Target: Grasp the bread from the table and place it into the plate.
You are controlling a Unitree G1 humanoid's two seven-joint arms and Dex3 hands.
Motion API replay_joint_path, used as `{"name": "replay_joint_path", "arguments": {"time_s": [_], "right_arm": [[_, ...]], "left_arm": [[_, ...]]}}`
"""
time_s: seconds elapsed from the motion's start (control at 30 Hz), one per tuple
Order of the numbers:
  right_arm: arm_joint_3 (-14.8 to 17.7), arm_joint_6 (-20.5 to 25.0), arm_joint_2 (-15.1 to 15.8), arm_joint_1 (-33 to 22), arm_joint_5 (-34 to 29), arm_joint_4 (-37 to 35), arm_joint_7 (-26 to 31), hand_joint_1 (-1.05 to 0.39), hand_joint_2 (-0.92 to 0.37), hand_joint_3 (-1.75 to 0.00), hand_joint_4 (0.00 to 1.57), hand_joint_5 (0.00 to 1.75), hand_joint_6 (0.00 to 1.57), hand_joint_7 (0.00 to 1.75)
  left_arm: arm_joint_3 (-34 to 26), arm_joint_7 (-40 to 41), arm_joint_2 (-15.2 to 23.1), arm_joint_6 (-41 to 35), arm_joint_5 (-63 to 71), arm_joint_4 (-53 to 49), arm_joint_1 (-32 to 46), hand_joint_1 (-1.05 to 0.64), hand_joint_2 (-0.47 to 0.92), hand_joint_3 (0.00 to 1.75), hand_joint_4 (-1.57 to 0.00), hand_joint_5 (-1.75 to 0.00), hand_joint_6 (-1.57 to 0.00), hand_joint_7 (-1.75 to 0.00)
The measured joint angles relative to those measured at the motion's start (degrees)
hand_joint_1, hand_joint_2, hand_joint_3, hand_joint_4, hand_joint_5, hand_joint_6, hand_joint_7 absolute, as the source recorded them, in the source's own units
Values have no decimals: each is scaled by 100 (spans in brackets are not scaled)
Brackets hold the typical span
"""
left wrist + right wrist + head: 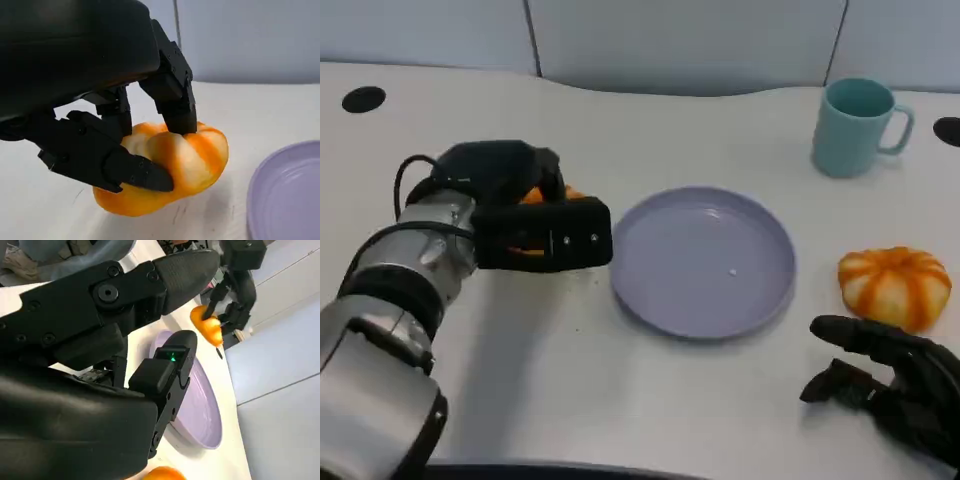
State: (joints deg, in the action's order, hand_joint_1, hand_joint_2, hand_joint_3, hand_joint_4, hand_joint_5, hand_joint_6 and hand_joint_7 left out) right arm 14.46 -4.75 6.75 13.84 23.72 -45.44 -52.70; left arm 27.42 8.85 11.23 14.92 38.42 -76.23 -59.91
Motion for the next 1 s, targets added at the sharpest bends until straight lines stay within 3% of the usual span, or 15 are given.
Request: {"name": "replay_joint_path", "arguments": {"time_s": [0.6, 1.0], "right_arm": [[-34, -75, -5, 28, -21, -40, 51, -43, -92, -9, 55, 118, 84, 28], [-90, -121, -23, 43, -30, -35, 104, -42, -92, -8, 56, 117, 82, 31]], "left_arm": [[-33, 146, -33, 522, -43, 196, -154, -19, 77, 79, -78, -175, -63, -175], [195, 402, -264, 1039, 75, 486, -201, -20, 68, 92, -84, -175, -63, -175]]}}
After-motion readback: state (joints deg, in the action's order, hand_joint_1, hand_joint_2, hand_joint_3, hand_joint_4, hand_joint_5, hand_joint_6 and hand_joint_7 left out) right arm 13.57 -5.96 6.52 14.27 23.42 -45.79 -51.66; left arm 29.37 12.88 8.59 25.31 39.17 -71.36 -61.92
